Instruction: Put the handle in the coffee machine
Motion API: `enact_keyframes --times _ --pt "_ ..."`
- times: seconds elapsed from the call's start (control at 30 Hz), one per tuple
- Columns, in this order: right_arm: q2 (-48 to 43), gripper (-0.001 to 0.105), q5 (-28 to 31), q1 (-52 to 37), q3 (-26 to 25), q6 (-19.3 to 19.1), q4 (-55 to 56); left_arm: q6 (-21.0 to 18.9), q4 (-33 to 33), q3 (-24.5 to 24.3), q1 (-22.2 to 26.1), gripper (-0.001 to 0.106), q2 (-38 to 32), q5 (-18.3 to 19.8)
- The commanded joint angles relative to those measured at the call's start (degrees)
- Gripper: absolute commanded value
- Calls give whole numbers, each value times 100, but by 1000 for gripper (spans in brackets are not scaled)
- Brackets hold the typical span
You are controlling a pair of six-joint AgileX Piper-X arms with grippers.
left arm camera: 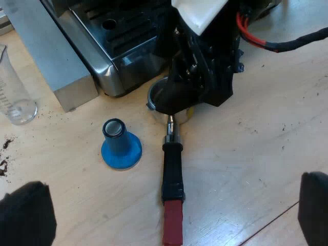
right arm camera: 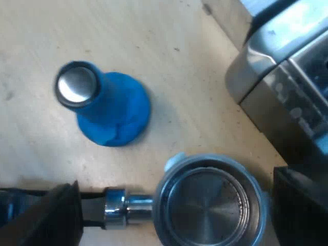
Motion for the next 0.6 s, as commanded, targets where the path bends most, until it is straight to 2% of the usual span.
enact_keyframes --times 0.03,0.2,0.4,0.6 --pt "90 76 6 -2 -68 -194 195 -71 12 -8 -18 98 -18 2" --pt "233 76 231 -7 -68 -460 282 -71 12 -8 -18 98 -18 2" --pt "368 76 467 -7 -68 -576 261 -71 12 -8 -18 98 -18 2" --pt "485 76 403 -43 -68 -670 218 -71 12 -8 -18 98 -18 2"
